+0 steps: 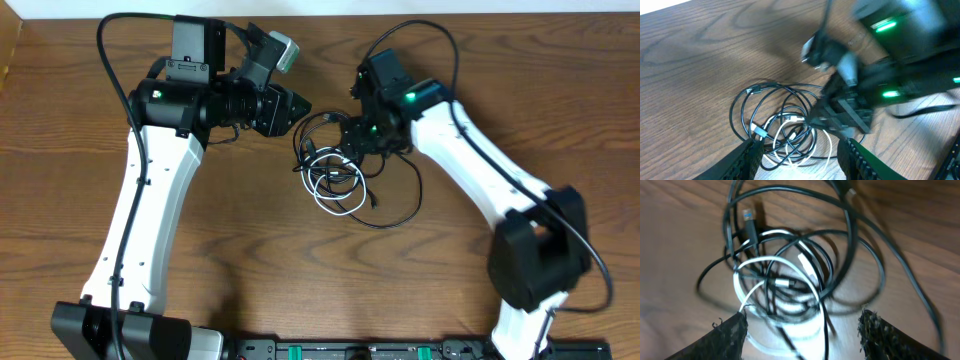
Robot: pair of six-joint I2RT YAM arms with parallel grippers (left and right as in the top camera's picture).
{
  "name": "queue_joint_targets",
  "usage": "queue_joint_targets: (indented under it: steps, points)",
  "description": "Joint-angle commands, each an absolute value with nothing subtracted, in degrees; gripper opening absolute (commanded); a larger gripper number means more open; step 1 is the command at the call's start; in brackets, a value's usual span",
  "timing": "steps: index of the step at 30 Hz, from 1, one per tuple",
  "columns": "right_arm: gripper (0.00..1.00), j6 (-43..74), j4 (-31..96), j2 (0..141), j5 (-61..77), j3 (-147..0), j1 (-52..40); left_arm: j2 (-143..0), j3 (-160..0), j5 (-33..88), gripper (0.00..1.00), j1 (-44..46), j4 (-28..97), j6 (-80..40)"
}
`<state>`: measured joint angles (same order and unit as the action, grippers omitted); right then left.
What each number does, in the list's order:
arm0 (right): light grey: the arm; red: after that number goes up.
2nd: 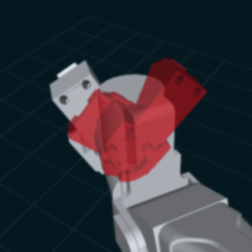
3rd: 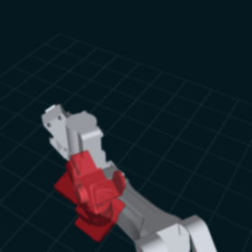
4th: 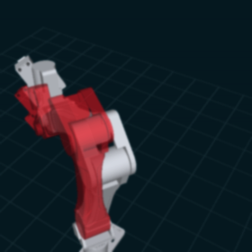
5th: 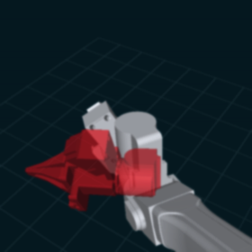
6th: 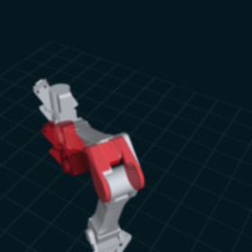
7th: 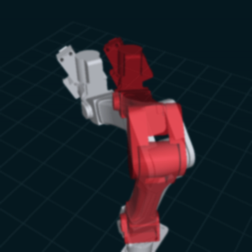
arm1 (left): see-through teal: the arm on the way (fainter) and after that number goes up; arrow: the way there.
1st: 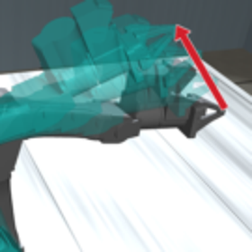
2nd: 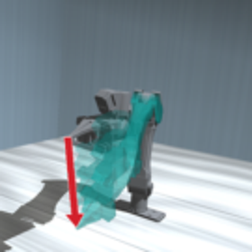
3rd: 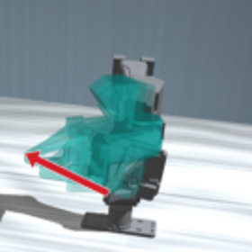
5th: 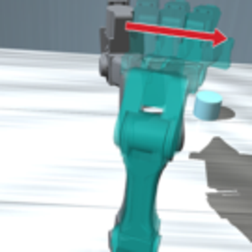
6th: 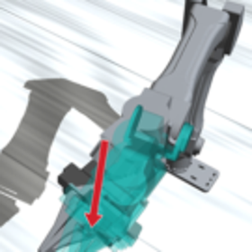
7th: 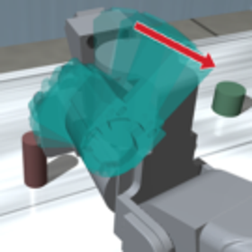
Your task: Untangle cables
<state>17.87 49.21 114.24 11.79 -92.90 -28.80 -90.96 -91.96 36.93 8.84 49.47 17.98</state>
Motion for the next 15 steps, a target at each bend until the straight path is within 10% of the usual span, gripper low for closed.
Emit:
queue_joint_targets:
  steps: [1,11,15]
  points:
    - [0.69,19.7,47.57,118.61,14.0,-93.1,-28.97,-90.56,-92.79,36.4,0.53,8.8,49.45,18.11]
    - [0.62,22.28,47.33,123.09,12.75,-93.1,-28.99,-90.56,-92.79,36.4,0.53,8.8,49.45,18.11]
    - [0.01,23.73,48.29,123.11,10.46,-93.1,-28.97,-90.56,-92.79,36.42,0.53,8.8,49.52,18.09]
